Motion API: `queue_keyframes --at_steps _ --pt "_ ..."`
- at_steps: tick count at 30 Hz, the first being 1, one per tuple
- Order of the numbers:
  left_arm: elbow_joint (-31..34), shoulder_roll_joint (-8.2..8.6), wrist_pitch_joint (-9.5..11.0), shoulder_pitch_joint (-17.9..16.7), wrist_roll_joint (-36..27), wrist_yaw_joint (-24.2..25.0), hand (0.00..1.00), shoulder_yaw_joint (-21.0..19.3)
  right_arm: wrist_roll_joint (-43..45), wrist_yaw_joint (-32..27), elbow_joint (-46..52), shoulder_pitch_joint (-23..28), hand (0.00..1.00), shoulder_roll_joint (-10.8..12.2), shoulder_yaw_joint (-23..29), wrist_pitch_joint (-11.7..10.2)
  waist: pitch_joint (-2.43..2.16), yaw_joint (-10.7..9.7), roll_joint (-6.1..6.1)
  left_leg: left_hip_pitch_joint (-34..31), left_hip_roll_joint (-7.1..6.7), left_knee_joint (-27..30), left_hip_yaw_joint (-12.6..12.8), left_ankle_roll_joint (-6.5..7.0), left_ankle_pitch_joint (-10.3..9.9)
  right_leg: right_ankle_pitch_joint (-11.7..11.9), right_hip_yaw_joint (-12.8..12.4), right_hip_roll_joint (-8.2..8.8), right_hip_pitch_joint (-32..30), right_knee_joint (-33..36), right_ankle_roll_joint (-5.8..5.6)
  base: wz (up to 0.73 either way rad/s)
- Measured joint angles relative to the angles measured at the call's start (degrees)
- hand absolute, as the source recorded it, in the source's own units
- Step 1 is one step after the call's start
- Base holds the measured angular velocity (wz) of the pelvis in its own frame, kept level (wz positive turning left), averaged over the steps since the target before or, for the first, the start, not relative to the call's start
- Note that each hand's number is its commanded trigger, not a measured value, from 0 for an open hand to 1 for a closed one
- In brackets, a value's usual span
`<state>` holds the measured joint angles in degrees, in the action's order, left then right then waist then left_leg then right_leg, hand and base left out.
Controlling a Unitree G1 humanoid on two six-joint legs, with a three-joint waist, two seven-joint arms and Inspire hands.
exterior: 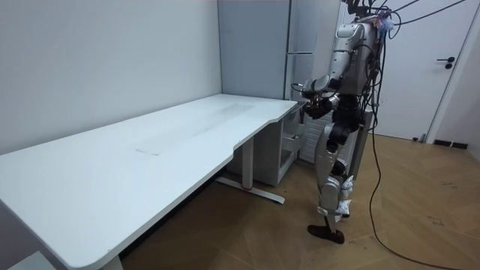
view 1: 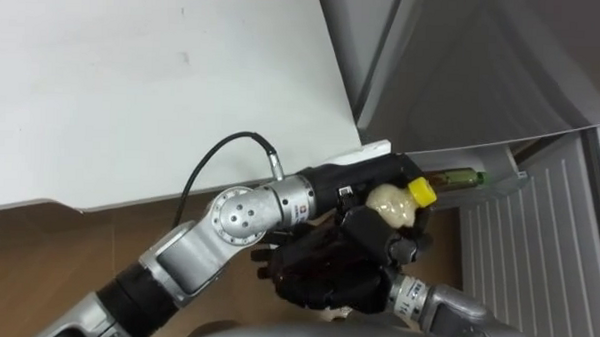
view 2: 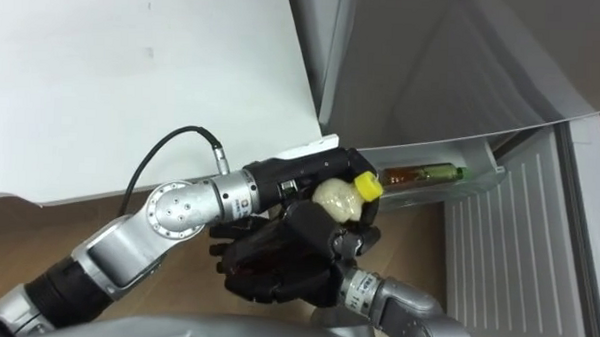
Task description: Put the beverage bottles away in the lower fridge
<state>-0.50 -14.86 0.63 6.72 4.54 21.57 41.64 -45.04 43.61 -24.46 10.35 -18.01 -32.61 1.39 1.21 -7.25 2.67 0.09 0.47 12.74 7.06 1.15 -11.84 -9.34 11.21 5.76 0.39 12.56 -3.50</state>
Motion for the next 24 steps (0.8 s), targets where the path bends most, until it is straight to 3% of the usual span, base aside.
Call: queue_keyframes --at_steps 17,19,20,24 --pt "-2.88 2.92 0.16 -1.24 -0.63 -1.93 1.00 -2.35 -0.45 -2.79 0.01 0.00 1.00 1.12 0.09 1.64 0.01 1.54 -0.10 0.37 0.03 -0.24 -0.07 -0.01 -0.01 0.01 0.50 -0.01 0.49 -0.03 0.02 0.00" --pt "-2.88 3.05 0.15 -1.84 -0.60 -1.94 0.57 -2.86 -0.45 -2.88 0.00 0.00 1.00 1.32 0.07 2.30 0.01 1.59 -0.06 0.29 0.03 -0.23 -0.07 -0.01 -0.01 0.01 0.51 -0.01 0.39 -0.02 0.01 0.00" --pt "-2.89 3.06 0.15 -1.92 -0.61 -1.94 0.00 -2.95 -0.45 -2.98 -0.01 0.01 1.00 1.43 0.06 2.37 0.02 1.57 -0.04 0.25 0.03 -0.22 -0.07 0.00 -0.01 0.01 0.52 -0.01 0.34 -0.02 0.02 0.00" --pt "-4.26 3.02 0.16 -2.69 -2.64 -2.36 0.00 -4.69 -0.69 -3.44 -1.89 -0.09 1.00 2.60 0.25 2.36 -0.06 1.52 0.15 -0.03 0.04 -0.30 0.00 -0.01 0.00 0.01 0.42 -0.01 -0.09 0.06 0.02 0.00"
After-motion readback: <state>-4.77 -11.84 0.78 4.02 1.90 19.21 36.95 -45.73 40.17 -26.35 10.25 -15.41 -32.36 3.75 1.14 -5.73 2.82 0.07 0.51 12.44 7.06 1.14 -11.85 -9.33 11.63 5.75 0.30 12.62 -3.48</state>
